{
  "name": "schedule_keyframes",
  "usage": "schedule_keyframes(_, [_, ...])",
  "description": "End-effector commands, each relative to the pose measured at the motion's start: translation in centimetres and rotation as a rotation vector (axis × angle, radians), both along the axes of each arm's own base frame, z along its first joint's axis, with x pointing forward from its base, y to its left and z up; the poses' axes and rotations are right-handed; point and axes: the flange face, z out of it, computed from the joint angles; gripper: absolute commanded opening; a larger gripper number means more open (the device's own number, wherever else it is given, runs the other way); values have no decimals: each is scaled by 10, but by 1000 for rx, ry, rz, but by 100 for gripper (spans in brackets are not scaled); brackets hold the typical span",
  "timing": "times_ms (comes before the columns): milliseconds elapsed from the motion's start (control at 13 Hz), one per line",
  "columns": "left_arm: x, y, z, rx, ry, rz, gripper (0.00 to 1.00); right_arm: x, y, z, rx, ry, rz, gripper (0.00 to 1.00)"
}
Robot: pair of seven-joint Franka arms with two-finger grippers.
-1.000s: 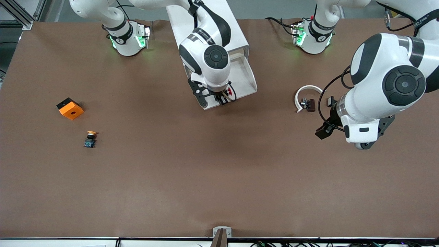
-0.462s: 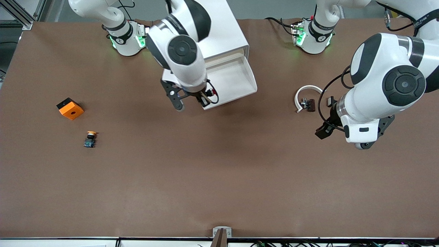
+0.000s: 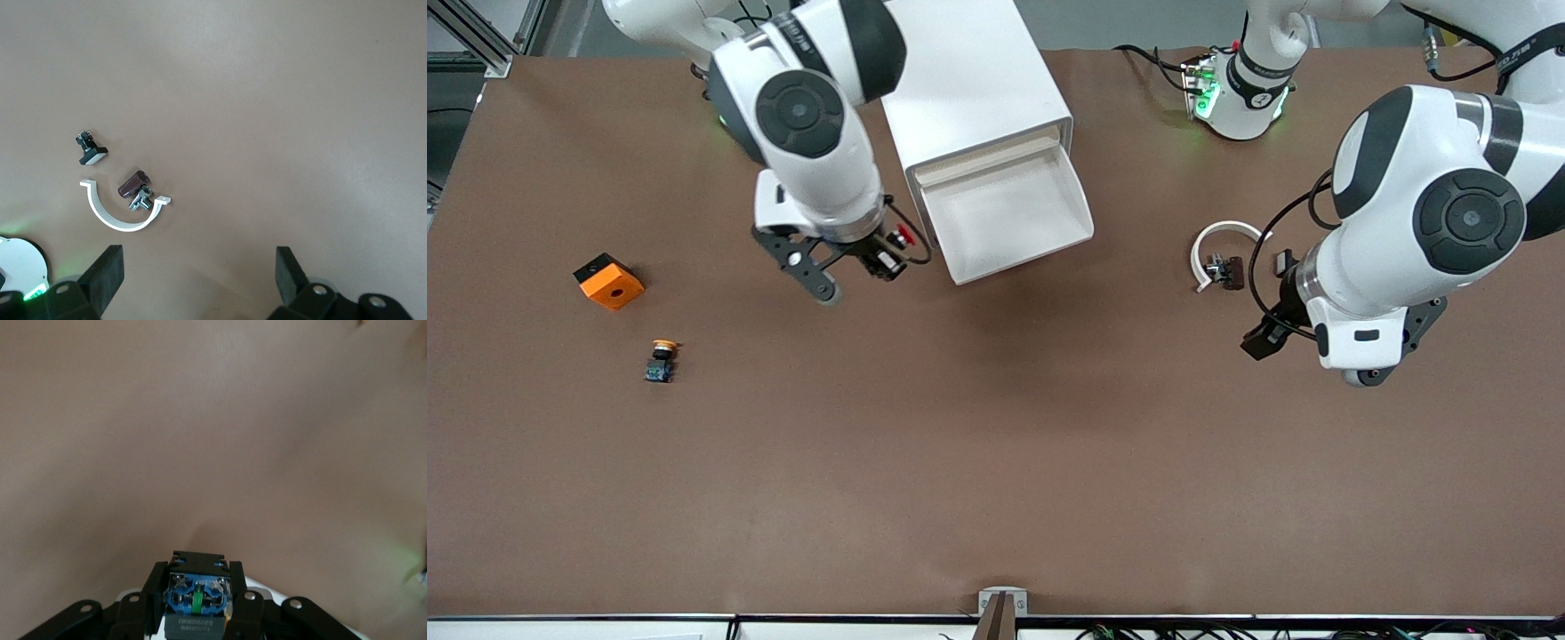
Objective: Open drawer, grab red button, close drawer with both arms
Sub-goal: 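Carry the button out with the right gripper while the left gripper reaches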
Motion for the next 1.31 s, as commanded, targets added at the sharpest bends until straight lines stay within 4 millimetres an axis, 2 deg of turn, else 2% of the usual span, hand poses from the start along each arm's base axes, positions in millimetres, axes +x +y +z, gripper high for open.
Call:
schedule_keyframes(0, [-4,-18,-11,-10,-20,-46,100,26,-62,5,24,15,134,20])
schedule_keyframes(231, [-11,-52,-57,-27,5,-103,100,58,-124,0,54,3,250,21])
schedule_keyframes(308, [-12,-60,-67,-34,8,-114,100,68,-145,-2,63,-8,296,22])
schedule_keyframes(462, [-15,-87,-101,-50,23,-159,100,88,-189,-19,79,0,394,24])
schedule_keyframes(692, [-28,-125,-135,-72,67,-223,100,117,-242,-63,85,8,534,26])
schedule_keyframes(1000, [-57,-186,-179,-121,87,-315,100,143,-275,-135,40,32,637,31])
schedule_keyframes(1231, [-86,-212,-207,-145,96,-368,100,157,-312,-183,51,28,726,31])
